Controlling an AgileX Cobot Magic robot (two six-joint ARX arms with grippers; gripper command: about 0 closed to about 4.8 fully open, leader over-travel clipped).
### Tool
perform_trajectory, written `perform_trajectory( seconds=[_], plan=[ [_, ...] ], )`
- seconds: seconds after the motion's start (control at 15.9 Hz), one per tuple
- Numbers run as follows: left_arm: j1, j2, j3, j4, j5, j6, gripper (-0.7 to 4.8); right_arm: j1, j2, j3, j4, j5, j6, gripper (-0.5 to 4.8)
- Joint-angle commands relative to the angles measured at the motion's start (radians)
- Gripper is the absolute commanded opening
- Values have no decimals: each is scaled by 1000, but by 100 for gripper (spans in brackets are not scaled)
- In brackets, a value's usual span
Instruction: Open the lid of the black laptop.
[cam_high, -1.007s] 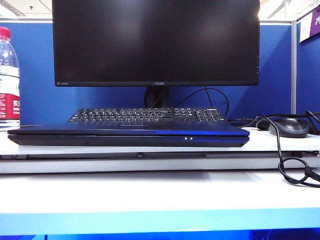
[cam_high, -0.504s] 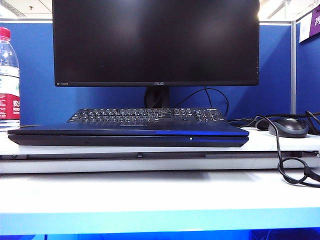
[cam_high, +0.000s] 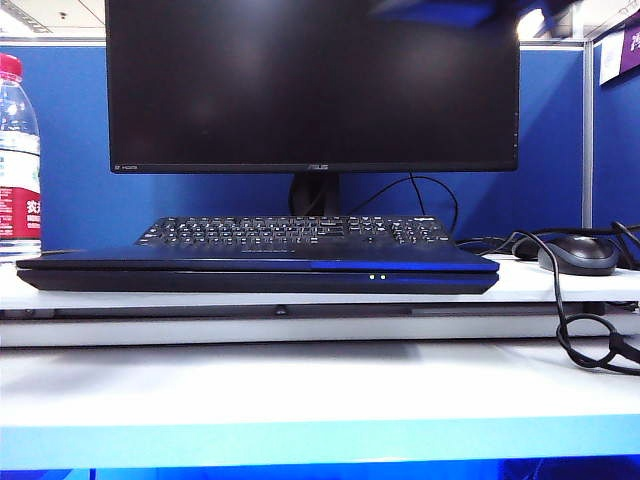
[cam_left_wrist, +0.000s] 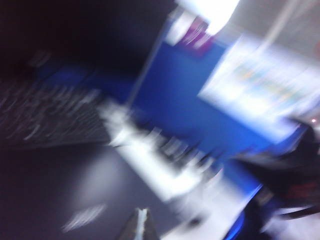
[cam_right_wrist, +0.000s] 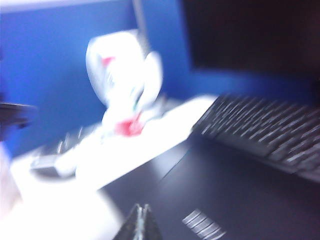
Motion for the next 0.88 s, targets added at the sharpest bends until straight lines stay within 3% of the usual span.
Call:
perform_trajectory(
  seconds=[0.06,0.31,0.57,0.76,0.88],
  plan=[
    [-61,124,-40,-83,-53,166,-4,113,119,1,77,110,-17,-1],
    [-139,221,-90,-124,-180,187,-4,154,241,0,-3,109,9,-1],
    [-145,234,-97,-217,-365,233,-4,148,284,-18,-63,171,16,-1],
    [-145,268,-97,-215,-365,233,-4,144,293,-18,-129,283,16,-1],
    [-145,269,-96,-206,-376,235,-4,105,308,-18,-161,288,16,-1]
  ],
)
